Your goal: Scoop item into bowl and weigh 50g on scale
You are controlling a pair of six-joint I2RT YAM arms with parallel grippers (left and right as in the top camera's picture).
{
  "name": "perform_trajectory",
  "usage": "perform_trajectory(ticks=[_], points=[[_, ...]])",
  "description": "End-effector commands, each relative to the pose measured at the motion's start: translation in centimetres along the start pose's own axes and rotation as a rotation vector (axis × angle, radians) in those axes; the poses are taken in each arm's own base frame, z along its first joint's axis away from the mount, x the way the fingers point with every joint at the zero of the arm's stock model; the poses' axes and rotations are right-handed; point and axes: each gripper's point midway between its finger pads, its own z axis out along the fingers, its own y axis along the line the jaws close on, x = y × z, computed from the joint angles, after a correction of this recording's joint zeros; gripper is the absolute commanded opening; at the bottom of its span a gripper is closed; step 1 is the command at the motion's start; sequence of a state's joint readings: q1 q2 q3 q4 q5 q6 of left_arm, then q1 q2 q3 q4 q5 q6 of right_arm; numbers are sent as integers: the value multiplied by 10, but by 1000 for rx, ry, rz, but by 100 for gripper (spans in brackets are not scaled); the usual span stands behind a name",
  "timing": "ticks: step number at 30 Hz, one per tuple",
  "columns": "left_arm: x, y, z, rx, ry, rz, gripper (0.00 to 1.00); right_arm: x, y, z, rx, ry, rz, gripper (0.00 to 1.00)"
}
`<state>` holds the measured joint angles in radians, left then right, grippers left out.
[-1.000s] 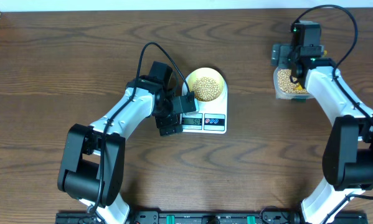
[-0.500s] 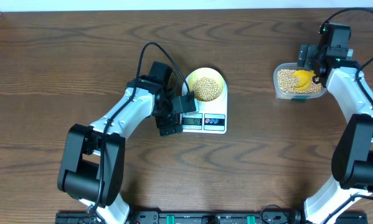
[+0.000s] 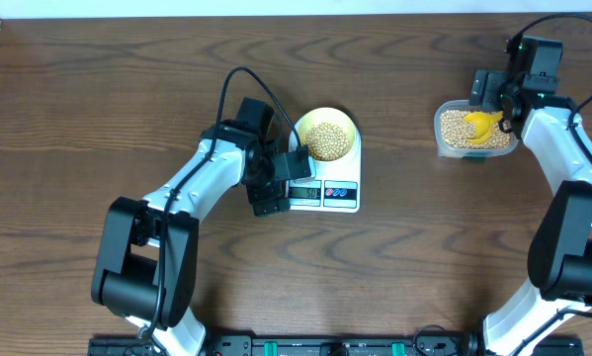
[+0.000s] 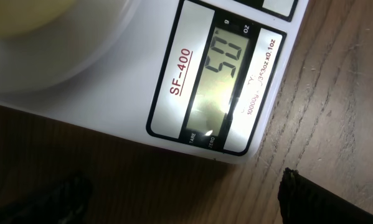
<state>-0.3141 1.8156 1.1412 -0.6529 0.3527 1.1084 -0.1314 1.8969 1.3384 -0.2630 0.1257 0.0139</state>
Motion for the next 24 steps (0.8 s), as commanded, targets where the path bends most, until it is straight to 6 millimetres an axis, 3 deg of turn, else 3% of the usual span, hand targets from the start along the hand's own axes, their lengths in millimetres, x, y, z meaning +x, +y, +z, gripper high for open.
perform_trajectory(ticks=[1,24], points=[[1,0,-5,-12,0,15,98,6,6,2,-31,15,-10,99],[1,0,-5,-12,0,15,98,9,6,2,-31,29,-12,99]])
